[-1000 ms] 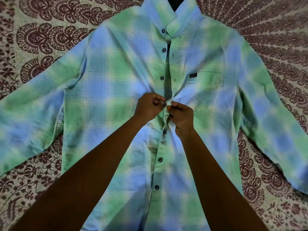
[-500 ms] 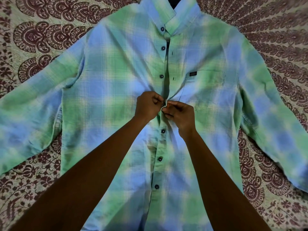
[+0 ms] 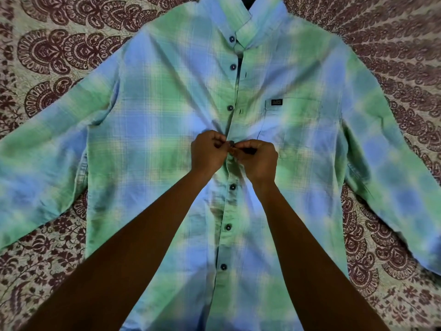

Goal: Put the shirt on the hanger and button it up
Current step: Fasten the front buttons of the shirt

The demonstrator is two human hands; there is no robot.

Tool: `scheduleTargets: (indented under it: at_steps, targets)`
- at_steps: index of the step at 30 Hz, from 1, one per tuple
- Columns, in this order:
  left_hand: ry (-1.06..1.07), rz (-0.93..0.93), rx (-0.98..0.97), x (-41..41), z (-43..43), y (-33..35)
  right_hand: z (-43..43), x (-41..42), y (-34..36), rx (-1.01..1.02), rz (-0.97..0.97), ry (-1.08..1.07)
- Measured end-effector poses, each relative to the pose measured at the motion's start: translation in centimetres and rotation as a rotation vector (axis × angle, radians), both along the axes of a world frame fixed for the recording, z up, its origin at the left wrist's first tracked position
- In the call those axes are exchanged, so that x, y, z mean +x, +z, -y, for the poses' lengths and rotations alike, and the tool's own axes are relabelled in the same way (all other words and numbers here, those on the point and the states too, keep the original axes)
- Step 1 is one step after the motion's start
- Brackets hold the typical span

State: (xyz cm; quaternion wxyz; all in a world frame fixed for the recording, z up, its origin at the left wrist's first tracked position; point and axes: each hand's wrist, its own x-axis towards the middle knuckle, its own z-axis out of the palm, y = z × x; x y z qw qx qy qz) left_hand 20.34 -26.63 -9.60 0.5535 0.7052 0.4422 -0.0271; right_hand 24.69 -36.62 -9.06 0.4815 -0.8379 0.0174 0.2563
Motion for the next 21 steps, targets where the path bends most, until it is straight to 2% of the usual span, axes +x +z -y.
scheduleTargets:
  at_steps: [2, 5, 9, 12, 16, 19, 21]
  targets:
    - [0.030, 0.014, -0.039, -0.1, -0.1, 0.0, 0.2, 0.4, 0.1, 0.019, -0.076, -0.015]
    - [0.091, 0.044, -0.120, -0.4, -0.2, 0.0, 0.1, 0.8, 0.4, 0.119, -0.314, -0.123]
    - [0.046, 0.140, -0.073, -0.9, 0.1, -0.2, -0.5, 1.9, 1.1, 0.150, -0.541, -0.261]
    - [-0.043, 0.189, 0.010, -1.0, 0.2, -0.6, -0.6, 3.2, 1.5, 0.126, -0.671, -0.244]
    - [-0.082, 0.156, 0.119, -1.1, 0.2, -1.1, -1.1, 4.0, 1.7, -0.100, -0.527, 0.053]
    - [-0.135, 0.127, 0.170, -0.1, -0.2, -0.2, -1.6, 4.9, 1.0, -0.267, -0.067, 0.123]
    - [-0.100, 0.144, 0.269, 1.3, -1.4, 0.2, -2.5, 5.5, 1.1, -0.216, 0.155, 0.089]
